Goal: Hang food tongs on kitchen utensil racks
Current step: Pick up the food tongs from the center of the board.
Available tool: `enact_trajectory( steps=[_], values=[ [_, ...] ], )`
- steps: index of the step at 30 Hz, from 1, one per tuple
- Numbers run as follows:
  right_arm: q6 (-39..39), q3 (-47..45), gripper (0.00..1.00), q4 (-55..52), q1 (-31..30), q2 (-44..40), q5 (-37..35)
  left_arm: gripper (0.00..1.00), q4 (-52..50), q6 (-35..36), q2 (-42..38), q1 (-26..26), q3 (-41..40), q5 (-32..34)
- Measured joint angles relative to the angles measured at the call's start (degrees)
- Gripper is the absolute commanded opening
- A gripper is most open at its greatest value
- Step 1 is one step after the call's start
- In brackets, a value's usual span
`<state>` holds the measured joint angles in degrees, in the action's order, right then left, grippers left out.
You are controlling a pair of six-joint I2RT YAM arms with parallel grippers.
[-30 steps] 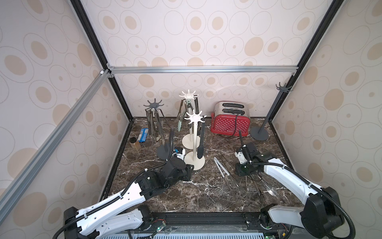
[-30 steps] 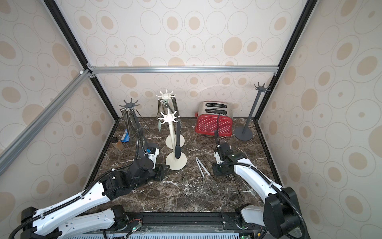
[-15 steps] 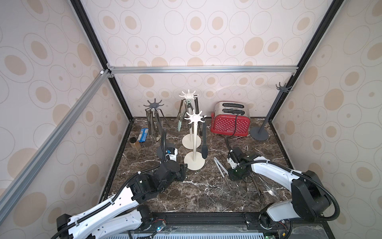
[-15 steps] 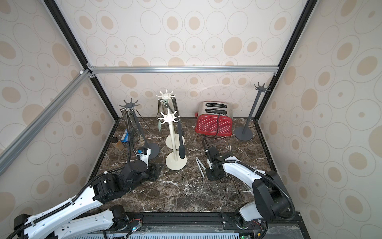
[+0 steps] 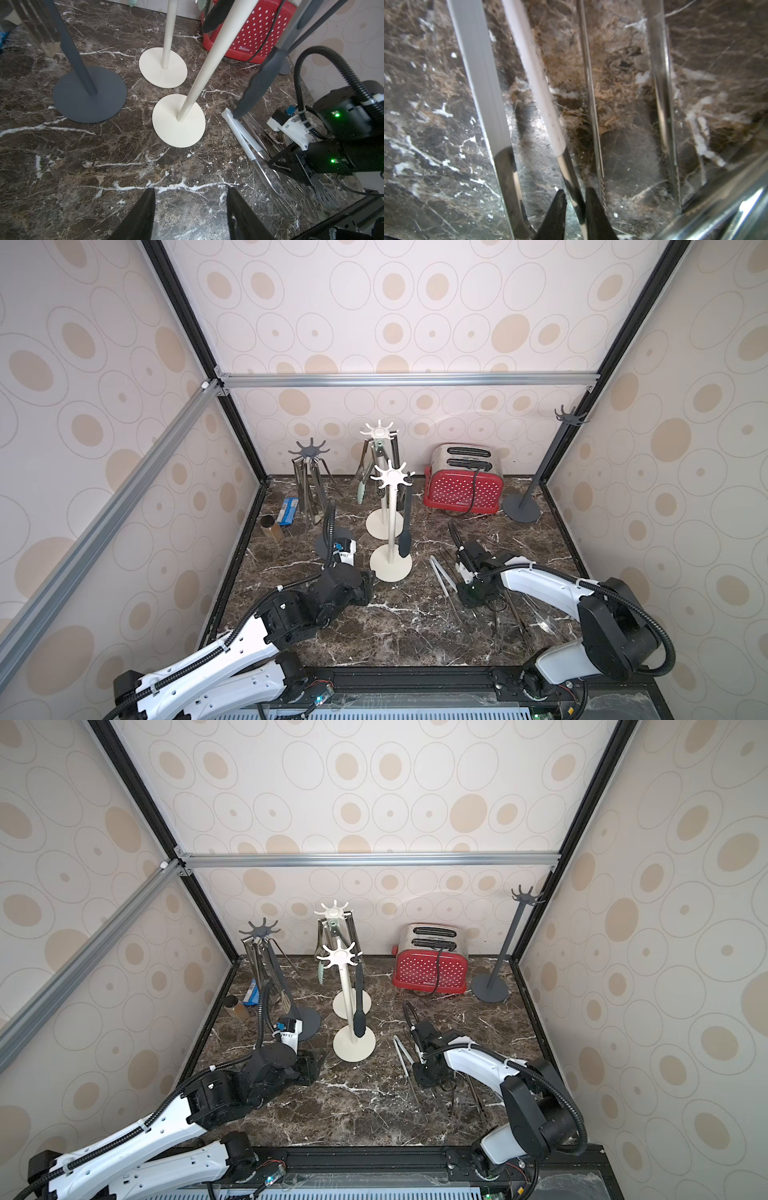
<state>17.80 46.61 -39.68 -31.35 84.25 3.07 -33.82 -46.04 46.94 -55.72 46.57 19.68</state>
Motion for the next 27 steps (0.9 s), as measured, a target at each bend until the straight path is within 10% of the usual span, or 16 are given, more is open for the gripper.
enact_trajectory(
  steps=[18, 27],
  values=[
    [1.0, 1.8, 0.00, 0.3, -2.3, 4.6, -1.4, 0.55, -0.2, 0.0, -1.4, 0.0, 0.0, 0.4],
    [-0.9, 3.4, 0.00, -4.8, -2.2, -13.7, -4.6, 0.57, 0.9, 4.6, -5.2, 0.0, -0.4, -4.2]
  ],
)
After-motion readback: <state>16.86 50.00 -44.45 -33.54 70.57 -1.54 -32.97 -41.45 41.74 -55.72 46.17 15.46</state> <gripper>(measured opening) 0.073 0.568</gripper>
